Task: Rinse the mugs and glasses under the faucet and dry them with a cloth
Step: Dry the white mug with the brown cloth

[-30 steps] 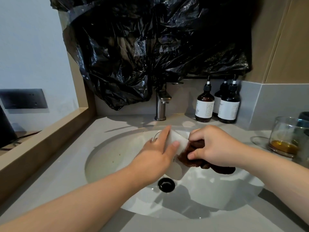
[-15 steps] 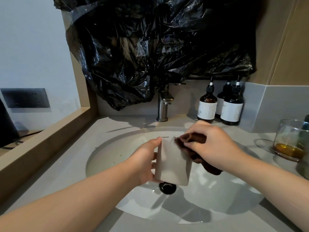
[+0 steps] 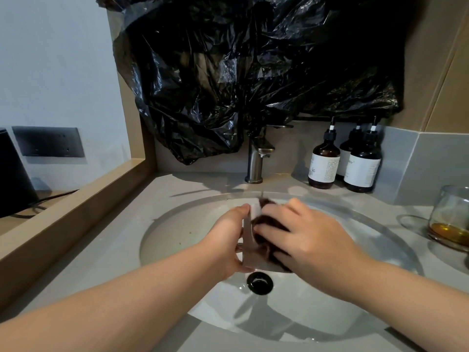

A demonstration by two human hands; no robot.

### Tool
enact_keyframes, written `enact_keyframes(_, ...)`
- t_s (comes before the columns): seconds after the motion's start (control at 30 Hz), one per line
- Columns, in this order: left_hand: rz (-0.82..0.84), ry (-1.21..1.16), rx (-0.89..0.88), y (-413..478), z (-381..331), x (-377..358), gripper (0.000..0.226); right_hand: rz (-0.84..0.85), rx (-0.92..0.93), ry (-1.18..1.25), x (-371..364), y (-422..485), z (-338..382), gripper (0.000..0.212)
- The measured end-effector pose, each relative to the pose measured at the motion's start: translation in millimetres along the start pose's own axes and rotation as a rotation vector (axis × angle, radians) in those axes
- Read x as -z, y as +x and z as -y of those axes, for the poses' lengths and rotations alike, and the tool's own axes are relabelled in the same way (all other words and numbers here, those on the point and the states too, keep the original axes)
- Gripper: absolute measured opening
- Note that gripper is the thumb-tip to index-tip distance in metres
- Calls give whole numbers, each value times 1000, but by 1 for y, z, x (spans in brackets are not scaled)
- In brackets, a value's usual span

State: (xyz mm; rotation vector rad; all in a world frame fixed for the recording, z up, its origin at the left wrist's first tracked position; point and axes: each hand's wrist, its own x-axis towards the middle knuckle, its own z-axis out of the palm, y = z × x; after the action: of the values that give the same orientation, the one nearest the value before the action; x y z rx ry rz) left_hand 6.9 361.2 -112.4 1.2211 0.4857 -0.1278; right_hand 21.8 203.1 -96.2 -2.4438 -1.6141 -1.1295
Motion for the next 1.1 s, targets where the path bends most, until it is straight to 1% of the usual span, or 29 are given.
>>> enact_keyframes(0.07, -14, 7, -16, 1, 1, -2, 30, -54, -123, 23, 5, 9, -2, 35)
enact_keyframes(0.1, -15, -1, -14, 1, 2, -2, 29, -61, -146, 17, 6, 11, -3, 36)
enact_keyframes(0.13, -11, -4, -6, 1, 2, -2, 30, -59, -120, 1, 6, 11, -2, 35)
enact_keyframes(0.23, 42, -2, 27, 0, 1, 4, 41, 8, 123, 37, 0, 0, 0, 22)
enact_keyframes(0.27, 58, -2, 32, 0, -1, 6, 43, 31, 176, 59, -1, -4, 0, 21)
enact_keyframes(0.3, 71, 4, 32, 0, -2, 7, 43, 30, 179, 79, -2, -6, -2, 22)
enact_keyframes(0.33, 85, 12, 30, 0, -4, 8, 43, 3, 124, 107, -2, -7, -5, 24)
enact_keyframes(0.4, 110, 16, 29, 0, -6, 8, 45, -90, -60, 179, 2, -5, -11, 35)
enact_keyframes(0.47, 139, -5, 38, 1, -6, 9, 51, -124, -146, 194, 4, -4, -15, 45)
enact_keyframes(0.57, 179, -21, 50, 0, -3, 10, 59, -75, -89, 176, 9, -8, -13, 50)
enact_keyframes(0.67, 193, -23, 45, 2, -2, 11, 69, 4, -68, 237, 15, -12, -11, 52)
enact_keyframes(0.77, 207, -59, 47, 3, 1, 10, 72, -26, -106, 320, 12, -13, -9, 48)
enact_keyframes(0.83, 192, -64, 38, 2, 1, 8, 69, -66, -120, 308, 8, -11, -6, 46)
enact_keyframes(0.9, 164, -68, 24, -1, 1, 6, 65, -113, -70, 279, 4, -9, -5, 32)
enact_keyframes(0.97, 127, -73, 18, -2, 0, 6, 61, -133, 52, 258, 1, -10, -3, 20)
enact_keyframes(1.03, 98, -67, 15, -4, -1, 5, 61, -108, 149, 233, 0, -11, 0, 23)
enact_keyframes(1.1, 72, -56, 9, -7, -2, 4, 60, -99, 132, 233, 1, -8, 1, 30)
